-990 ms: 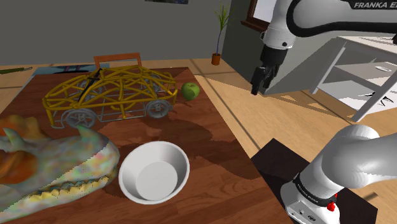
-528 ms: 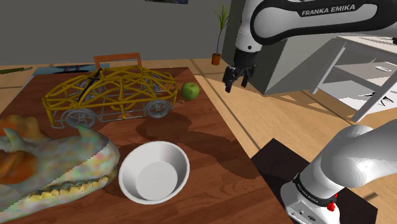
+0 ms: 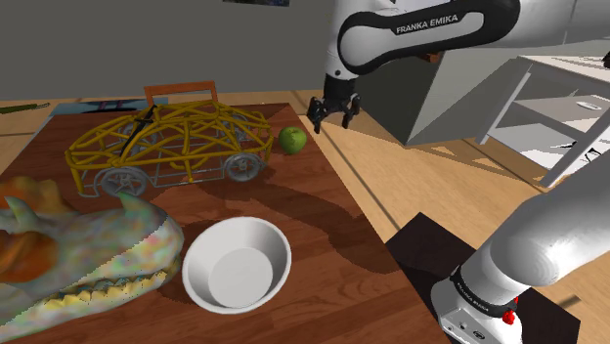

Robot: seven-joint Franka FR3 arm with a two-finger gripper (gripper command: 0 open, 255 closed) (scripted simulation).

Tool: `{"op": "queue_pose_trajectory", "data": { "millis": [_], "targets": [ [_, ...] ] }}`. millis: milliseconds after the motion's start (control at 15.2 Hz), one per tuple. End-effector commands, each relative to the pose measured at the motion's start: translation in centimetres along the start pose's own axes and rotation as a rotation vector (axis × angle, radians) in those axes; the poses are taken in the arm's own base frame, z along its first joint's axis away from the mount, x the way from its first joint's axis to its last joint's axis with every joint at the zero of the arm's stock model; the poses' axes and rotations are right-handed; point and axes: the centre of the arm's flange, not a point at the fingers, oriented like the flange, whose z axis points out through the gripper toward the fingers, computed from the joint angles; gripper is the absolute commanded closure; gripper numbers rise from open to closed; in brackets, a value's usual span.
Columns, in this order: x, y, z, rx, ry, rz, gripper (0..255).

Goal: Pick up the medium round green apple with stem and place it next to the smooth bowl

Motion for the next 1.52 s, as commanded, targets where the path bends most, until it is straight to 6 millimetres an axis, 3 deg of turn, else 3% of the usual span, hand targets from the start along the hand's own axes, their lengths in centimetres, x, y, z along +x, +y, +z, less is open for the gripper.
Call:
{"op": "queue_pose_trajectory", "data": {
  "millis": [0,792,1254,1452],
  "targets": [
    [2.3,-1.4,0.9,-0.009,0.013,0.049,0],
    [16.4,-5.8,4.5,-0.068,0.086,0.323,0],
    [16.7,-5.5,8.2,-0.068,0.086,0.323,0],
    [16.7,-5.5,8.5,-0.068,0.086,0.323,0]
  ]
}}
